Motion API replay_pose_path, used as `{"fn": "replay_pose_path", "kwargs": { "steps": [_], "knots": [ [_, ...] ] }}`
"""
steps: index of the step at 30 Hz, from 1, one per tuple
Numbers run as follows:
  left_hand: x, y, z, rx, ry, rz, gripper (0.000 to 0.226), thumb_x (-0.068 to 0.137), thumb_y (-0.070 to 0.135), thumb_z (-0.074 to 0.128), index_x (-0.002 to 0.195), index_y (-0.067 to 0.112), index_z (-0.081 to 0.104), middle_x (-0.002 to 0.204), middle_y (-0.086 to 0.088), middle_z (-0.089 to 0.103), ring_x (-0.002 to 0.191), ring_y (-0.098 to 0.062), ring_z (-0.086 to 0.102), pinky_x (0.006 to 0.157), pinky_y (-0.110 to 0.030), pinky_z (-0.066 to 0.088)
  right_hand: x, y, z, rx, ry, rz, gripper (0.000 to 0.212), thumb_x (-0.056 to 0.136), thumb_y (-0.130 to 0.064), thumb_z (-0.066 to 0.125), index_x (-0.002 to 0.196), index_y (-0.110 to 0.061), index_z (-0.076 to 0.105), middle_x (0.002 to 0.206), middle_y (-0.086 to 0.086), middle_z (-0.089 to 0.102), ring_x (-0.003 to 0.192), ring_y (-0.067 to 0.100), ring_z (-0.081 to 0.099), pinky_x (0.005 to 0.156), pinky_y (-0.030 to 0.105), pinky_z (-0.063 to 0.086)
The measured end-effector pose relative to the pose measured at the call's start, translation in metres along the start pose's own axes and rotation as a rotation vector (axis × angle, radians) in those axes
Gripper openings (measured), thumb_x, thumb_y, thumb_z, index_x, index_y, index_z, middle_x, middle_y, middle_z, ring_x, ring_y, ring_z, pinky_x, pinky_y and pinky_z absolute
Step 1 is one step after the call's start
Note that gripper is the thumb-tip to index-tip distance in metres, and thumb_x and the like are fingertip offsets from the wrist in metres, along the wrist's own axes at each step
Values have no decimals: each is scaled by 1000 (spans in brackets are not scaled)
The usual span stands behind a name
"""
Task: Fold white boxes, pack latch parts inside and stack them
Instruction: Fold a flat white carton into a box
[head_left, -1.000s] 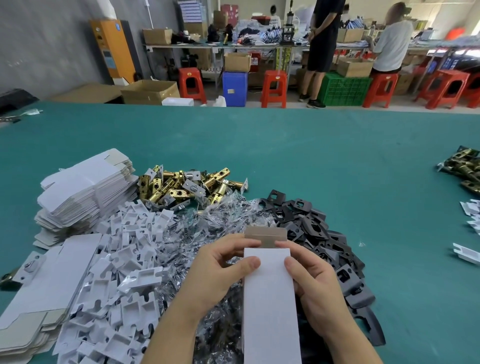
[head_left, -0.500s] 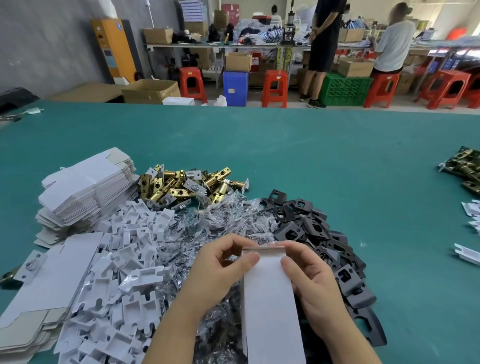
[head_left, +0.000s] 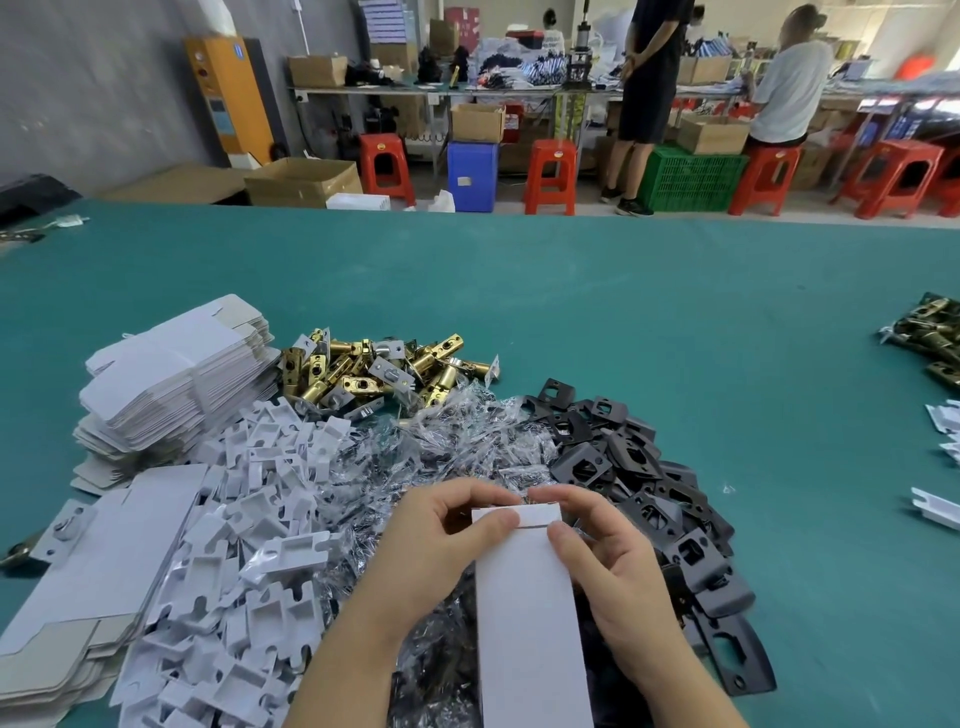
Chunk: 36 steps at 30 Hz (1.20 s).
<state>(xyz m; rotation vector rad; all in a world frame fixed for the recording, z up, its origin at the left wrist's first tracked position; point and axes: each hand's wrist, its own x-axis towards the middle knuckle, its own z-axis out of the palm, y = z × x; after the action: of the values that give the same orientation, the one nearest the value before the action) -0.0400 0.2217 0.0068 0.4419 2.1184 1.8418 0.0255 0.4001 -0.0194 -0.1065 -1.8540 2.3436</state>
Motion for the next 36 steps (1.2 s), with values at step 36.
{"fn": "replay_pose_path", "kwargs": {
  "steps": [36],
  "knots": [
    [-1, 5, -8, -68, 65, 22, 12, 83, 31, 74, 89, 28, 84, 92, 2, 79, 78, -5, 70, 63, -16, 50, -1, 8, -3, -129, -423, 169, 68, 93, -20, 73, 147, -51, 44, 130, 8, 70, 110, 34, 71, 86, 43, 61]
  ]
}}
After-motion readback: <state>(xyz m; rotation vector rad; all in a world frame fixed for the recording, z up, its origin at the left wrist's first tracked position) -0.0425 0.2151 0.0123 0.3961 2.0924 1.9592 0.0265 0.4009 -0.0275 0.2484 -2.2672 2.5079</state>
